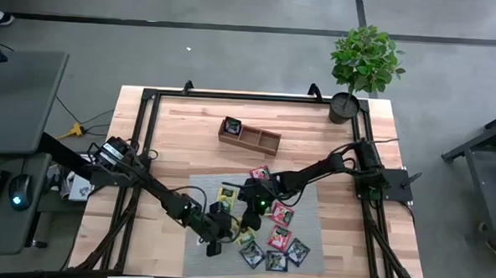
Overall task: Pick & Place Tea
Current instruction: Put the yellow tea bag into the middle section of the wooden organizer
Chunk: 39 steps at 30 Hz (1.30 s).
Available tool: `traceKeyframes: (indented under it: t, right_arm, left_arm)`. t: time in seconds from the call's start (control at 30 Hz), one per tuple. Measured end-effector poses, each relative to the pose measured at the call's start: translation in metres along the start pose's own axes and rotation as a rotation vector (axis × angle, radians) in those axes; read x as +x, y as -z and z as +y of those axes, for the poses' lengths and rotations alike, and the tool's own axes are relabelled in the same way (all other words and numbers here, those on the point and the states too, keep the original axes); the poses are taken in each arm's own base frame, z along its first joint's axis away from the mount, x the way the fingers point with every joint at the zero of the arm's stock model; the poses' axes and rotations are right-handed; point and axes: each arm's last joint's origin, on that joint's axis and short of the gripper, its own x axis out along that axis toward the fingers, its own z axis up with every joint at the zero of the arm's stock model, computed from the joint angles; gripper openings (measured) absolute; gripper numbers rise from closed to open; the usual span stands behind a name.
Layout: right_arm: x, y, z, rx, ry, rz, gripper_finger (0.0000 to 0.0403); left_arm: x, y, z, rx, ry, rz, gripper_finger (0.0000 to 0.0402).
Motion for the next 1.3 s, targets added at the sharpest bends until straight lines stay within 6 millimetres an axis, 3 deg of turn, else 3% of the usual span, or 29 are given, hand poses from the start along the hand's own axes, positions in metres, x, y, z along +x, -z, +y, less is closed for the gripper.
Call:
traceKeyframes:
  t: [0.37, 0.6, 0.97, 1.3]
  right_arm:
    - [0.0014, -0.0004, 0.0014, 0.036, -0.031, 0.002, 0.0236]
    - [0.0017, 0.0027, 0.0011, 0.042, -0.043, 0.049, 0.0167]
    - [0.0019, 0.0025, 0.0000, 0.039, -0.023, 0.033, 0.0016]
    - [-0.0010, 0.0016, 0.0022, 0.023, -0.010, 0.014, 0.0002]
  left_arm:
    - [0.0008, -0.0029, 0.0025, 0.017, 0.007, -0.004, 0.0000]
    - [0.0008, -0.0028, 0.0025, 0.030, 0.007, -0.003, 0.0000]
    - [0.0008, -0.0029, 0.0026, 0.029, 0.007, -0.003, 0.0000]
    - [-0.0014, -0.0049, 0.0016, 0.027, 0.017, -0.008, 0.0001]
